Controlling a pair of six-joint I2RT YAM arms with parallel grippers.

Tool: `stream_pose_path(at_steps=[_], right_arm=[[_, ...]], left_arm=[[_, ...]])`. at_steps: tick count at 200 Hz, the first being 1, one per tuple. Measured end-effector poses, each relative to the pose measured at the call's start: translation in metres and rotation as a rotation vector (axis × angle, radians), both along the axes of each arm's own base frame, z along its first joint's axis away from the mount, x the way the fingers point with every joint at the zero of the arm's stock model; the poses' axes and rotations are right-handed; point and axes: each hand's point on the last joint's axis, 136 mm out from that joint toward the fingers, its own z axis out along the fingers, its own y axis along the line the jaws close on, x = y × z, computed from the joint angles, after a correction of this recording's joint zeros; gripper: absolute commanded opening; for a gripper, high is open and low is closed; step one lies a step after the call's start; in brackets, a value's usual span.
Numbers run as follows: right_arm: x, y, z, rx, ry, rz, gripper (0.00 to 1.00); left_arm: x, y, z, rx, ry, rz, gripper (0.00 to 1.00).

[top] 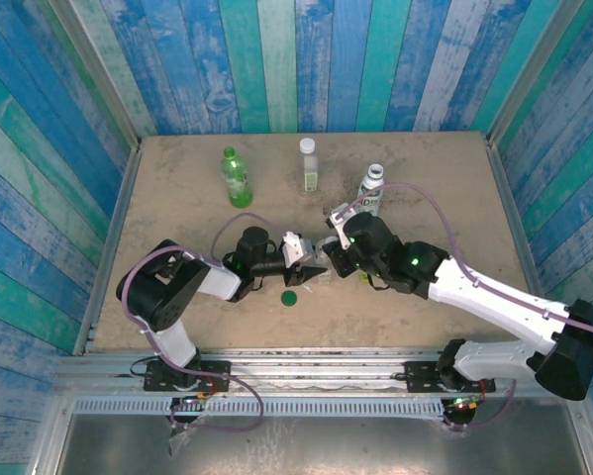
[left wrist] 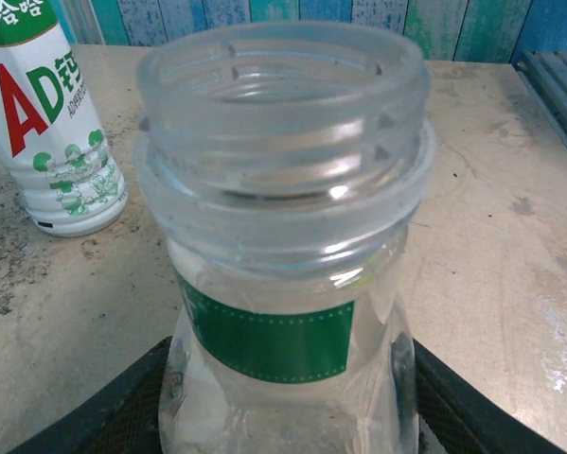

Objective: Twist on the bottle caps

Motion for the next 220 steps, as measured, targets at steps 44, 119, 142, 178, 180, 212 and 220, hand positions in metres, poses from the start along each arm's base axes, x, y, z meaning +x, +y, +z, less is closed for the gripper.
stream_pose_path(at_steps=[44, 119, 142, 178, 180, 212, 220], right_arm=[[0.011, -0.002, -0.017, -0.025, 0.056, 0.01, 0.42], [0.016, 0.011, -0.029, -0.029, 0.13, 0.064, 0.42], [0.014, 0.014, -0.032, -0.042, 0.149, 0.086, 0.42], [0.011, 0.013, -0.033, -0.053, 0.165, 0.105, 0.43], [0.011, 0.013, -0.033, -0.054, 0.165, 0.106, 0.42], [0.011, 0.014, -0.033, -0.074, 0.182, 0.108, 0.42], [0.012, 0.014, -0.033, -0.082, 0.188, 0.107, 0.42]], left_arm=[[-0.002, -0.002, 0.0, 0.002, -0.004, -0.007, 0.58], [-0.001, -0.002, 0.0, 0.003, -0.004, -0.007, 0.58], [-0.001, -0.002, 0.0, 0.004, -0.004, -0.007, 0.58], [-0.002, -0.002, 0.0, 0.005, -0.008, -0.011, 0.57], [-0.002, -0.002, 0.0, 0.005, -0.008, -0.011, 0.58], [-0.002, -0.002, 0.0, 0.005, -0.008, -0.012, 0.58], [-0.002, -0.002, 0.0, 0.006, -0.007, -0.012, 0.58]])
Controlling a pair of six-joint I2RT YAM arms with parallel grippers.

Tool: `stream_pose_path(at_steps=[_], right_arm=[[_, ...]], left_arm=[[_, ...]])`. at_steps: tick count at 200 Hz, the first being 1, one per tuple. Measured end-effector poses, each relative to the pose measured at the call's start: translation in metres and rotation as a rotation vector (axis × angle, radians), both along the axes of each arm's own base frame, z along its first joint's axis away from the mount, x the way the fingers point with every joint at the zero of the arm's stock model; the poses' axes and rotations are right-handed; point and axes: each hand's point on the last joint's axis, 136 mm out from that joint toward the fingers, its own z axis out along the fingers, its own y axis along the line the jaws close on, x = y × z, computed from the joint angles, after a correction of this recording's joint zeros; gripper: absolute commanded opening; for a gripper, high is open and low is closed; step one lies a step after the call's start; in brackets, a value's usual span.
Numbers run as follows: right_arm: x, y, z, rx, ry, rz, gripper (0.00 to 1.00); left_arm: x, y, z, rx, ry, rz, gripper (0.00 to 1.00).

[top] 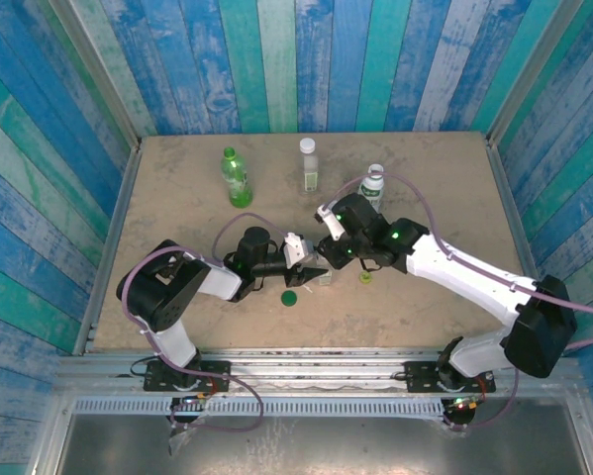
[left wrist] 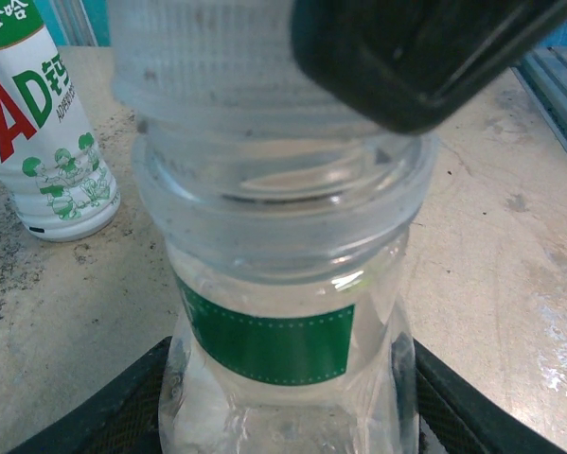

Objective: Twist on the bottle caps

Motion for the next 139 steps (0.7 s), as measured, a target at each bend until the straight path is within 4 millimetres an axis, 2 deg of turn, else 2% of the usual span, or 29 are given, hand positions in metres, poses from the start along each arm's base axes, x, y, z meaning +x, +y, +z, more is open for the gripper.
stream_pose_path(at_steps=[76, 109, 139], right_arm=[[0.0025, 0.003, -0.0021, -0.071, 0.041, -0.001, 0.43], [-0.0001, 0.001, -0.0055, -0.083, 0.052, -0.003, 0.51], [-0.0025, -0.0013, -0.0016, -0.069, 0.047, -0.009, 0.69]], left_arm=[[0.0005, 0.0004, -0.0003, 0.001, 0.001, 0.002, 0.58], [0.0002, 0.0002, -0.0003, 0.001, 0.001, 0.001, 0.58], [0.0003, 0.0001, -0.0002, 0.001, 0.001, 0.001, 0.58]])
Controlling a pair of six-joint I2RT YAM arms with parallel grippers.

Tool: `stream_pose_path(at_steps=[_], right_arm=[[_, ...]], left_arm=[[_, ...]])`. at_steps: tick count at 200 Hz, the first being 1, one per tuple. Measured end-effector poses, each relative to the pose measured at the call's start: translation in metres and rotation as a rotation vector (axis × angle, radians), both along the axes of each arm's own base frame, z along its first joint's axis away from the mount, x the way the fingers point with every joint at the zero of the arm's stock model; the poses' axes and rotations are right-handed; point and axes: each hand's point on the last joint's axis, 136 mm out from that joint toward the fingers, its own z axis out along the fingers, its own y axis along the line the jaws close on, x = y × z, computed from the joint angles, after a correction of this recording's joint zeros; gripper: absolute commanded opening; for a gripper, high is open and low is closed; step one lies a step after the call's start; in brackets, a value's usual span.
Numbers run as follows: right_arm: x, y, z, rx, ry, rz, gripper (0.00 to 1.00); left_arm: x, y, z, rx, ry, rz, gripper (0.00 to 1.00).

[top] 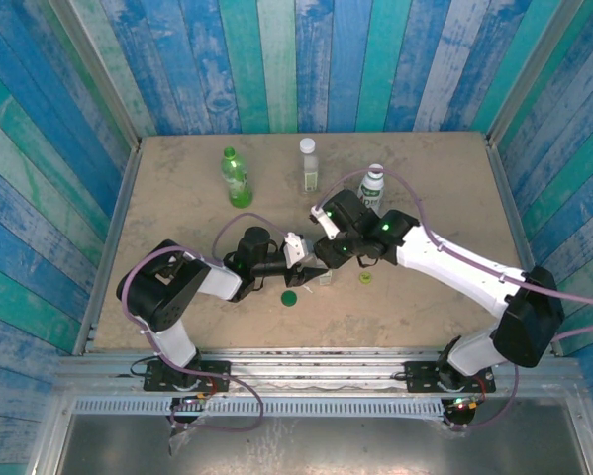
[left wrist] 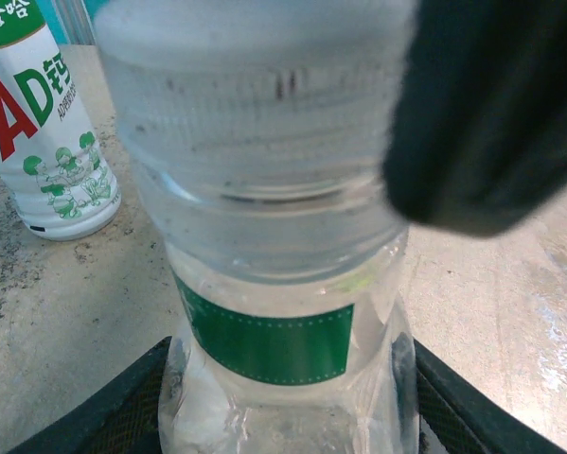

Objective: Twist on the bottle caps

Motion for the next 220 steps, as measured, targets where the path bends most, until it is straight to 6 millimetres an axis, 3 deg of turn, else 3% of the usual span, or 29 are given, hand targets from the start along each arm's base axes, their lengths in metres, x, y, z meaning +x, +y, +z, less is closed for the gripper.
stream_pose_path(at_steps=[17, 36, 62, 86, 135, 179, 220], right_arm=[[-0.001, -0.004, 0.012, 0.03, -0.028, -0.014, 0.75], [-0.003, -0.007, 0.028, 0.084, -0.066, -0.029, 0.74], [-0.003, -0.011, 0.042, 0.169, -0.095, -0.055, 0.53], [0.005, -0.014, 0.034, 0.218, -0.058, -0.083, 0.44], [0.016, -0.011, 0.006, 0.243, 0.046, -0.092, 0.36], [0.018, -0.008, 0.005, 0.302, 0.071, -0.072, 0.32], [0.01, -0.006, 0.005, 0.373, 0.096, -0.039, 0.22]], left_arm=[[0.0, 0.0, 0.0, 0.001, 0.0, 0.001, 0.58], [0.0, 0.0, 0.0, 0.001, 0.0, 0.001, 0.58], [0.0, 0.0, 0.0, 0.001, -0.001, 0.001, 0.58], [0.0, 0.0, 0.0, 0.0, -0.001, 0.001, 0.58], [0.0, 0.0, 0.0, 0.001, 0.0, 0.002, 0.58], [0.0, 0.0, 0.0, 0.001, -0.001, 0.002, 0.58], [0.0, 0.0, 0.0, 0.0, -0.001, 0.002, 0.57]])
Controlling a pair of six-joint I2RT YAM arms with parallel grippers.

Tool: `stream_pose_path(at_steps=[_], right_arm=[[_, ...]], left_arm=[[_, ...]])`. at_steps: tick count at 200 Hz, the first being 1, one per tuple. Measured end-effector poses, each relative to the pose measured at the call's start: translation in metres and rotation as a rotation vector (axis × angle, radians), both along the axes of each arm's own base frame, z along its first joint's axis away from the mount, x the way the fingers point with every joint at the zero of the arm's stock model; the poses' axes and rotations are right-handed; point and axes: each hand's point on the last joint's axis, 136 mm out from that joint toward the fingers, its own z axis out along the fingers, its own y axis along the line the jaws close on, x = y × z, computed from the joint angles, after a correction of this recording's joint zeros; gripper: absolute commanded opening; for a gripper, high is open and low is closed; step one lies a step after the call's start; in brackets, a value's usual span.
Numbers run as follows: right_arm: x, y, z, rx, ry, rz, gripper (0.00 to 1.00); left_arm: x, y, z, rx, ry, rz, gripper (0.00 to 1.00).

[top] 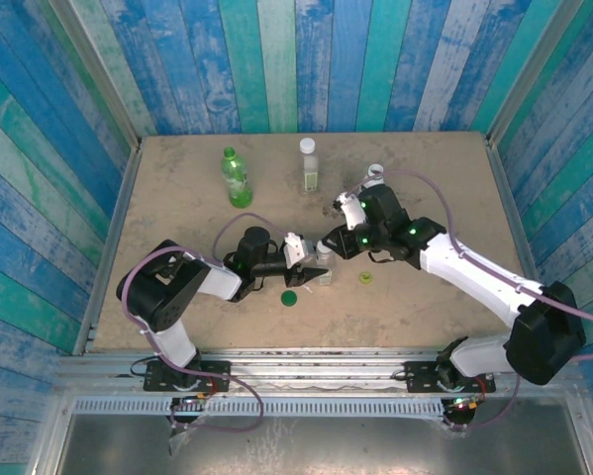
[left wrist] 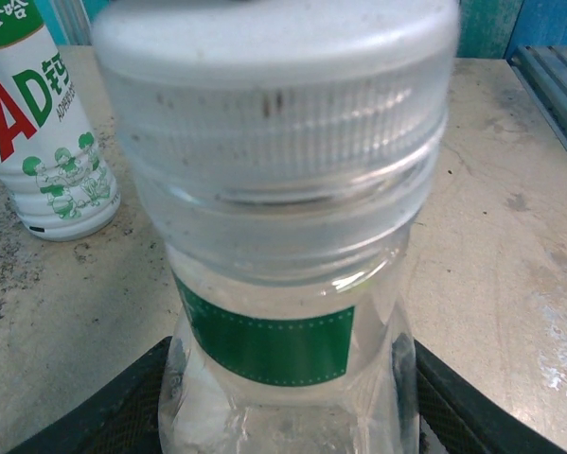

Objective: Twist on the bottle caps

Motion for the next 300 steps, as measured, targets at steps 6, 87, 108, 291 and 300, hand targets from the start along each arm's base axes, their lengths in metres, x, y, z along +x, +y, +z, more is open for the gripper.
stream_pose_path(at_steps=[6, 87, 108, 291, 300], right_arm=[[-0.002, -0.001, 0.0, 0.01, 0.001, -0.001, 0.2], [-0.044, -0.017, 0.009, 0.112, 0.025, 0.033, 0.25], [-0.03, -0.022, 0.017, 0.115, 0.002, -0.008, 0.27], [-0.056, -0.011, 0.005, 0.126, 0.051, 0.111, 0.23], [-0.05, -0.014, 0.008, 0.12, 0.037, 0.087, 0.25]], left_arm=[[0.0, 0.0, 0.0, 0.0, -0.002, -0.002, 0.57], [0.0, -0.001, 0.0, 0.002, -0.004, -0.001, 0.57], [-0.001, -0.001, 0.0, 0.002, -0.004, -0.001, 0.57], [-0.001, -0.001, 0.0, 0.004, -0.009, -0.005, 0.58], [-0.001, -0.001, 0.0, 0.004, -0.009, -0.004, 0.58]])
